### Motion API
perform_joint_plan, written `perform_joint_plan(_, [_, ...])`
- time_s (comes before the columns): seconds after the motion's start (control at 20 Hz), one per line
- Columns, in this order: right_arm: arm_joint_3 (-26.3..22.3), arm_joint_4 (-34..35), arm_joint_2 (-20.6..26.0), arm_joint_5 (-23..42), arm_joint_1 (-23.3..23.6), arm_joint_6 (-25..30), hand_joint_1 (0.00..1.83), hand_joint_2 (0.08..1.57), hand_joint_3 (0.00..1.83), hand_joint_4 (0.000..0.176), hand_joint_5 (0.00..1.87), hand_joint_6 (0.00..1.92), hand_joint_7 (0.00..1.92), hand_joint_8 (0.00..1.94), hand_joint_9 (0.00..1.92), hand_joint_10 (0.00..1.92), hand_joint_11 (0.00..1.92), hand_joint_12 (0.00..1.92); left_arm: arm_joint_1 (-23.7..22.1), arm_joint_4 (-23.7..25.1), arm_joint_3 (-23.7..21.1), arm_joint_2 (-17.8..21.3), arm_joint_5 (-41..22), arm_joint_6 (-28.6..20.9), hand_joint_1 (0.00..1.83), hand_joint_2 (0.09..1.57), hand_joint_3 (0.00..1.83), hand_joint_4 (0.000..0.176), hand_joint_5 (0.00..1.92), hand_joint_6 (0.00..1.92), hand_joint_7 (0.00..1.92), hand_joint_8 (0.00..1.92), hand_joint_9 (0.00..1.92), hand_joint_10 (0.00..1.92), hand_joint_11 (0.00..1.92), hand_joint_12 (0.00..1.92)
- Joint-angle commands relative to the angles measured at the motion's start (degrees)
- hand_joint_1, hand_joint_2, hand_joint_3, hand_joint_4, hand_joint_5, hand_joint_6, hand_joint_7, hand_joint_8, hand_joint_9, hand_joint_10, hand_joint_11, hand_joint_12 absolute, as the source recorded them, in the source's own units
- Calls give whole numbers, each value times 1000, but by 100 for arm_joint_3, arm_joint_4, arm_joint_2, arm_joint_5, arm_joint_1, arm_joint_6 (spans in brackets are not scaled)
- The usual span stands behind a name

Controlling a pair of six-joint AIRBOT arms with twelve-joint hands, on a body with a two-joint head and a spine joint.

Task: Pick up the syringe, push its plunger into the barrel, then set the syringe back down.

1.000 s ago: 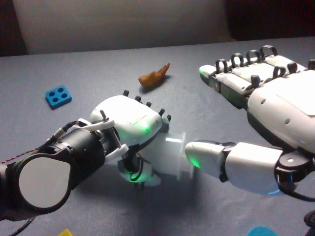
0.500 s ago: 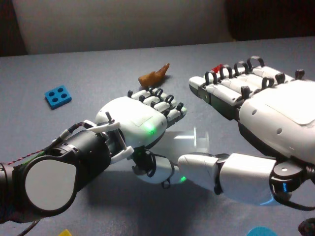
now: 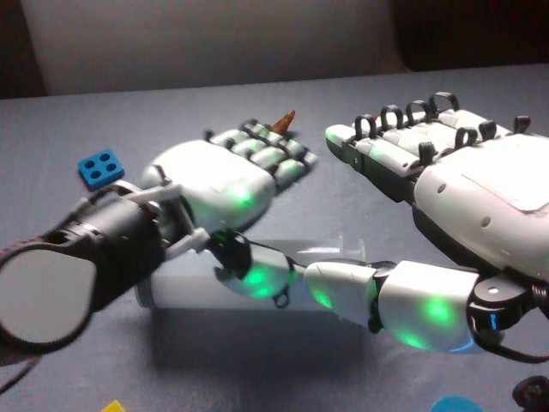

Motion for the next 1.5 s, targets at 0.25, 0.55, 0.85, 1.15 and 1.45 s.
perform_joint_plan(0.25, [-40,-587,3,286,-7,51,48,1108,0,0,97,4,108,4,118,5,0,423,-70,-768,-454,766,1043,181,158,954,0,0,0,0,0,0,0,0,0,0])
perform_joint_plan(0.55, [-45,-614,-10,105,53,-153,59,1108,0,0,108,5,109,4,121,3,0,466,-166,-2049,-1190,1493,1912,805,126,959,1,0,0,0,0,0,0,0,0,0])
perform_joint_plan(0.85, [-40,-614,-23,133,123,-126,93,1109,0,0,211,16,198,12,195,13,0,644,-482,-2275,-1745,1691,2080,976,162,976,1,0,110,4,140,5,94,7,46,37])
perform_joint_plan(1.15, [-12,-613,-26,134,251,-171,204,1198,0,0,1002,120,1102,112,956,721,733,1435,-564,-2273,-2187,2026,2114,1124,301,1156,0,0,708,14,723,42,585,481,139,1320])
perform_joint_plan(1.45, [24,-404,-20,110,182,-69,383,1248,0,0,806,1910,938,1935,1084,1919,1212,1920,-559,-2146,-2170,2089,1816,1123,540,1305,1,0,708,1907,848,1908,952,1917,978,1920])
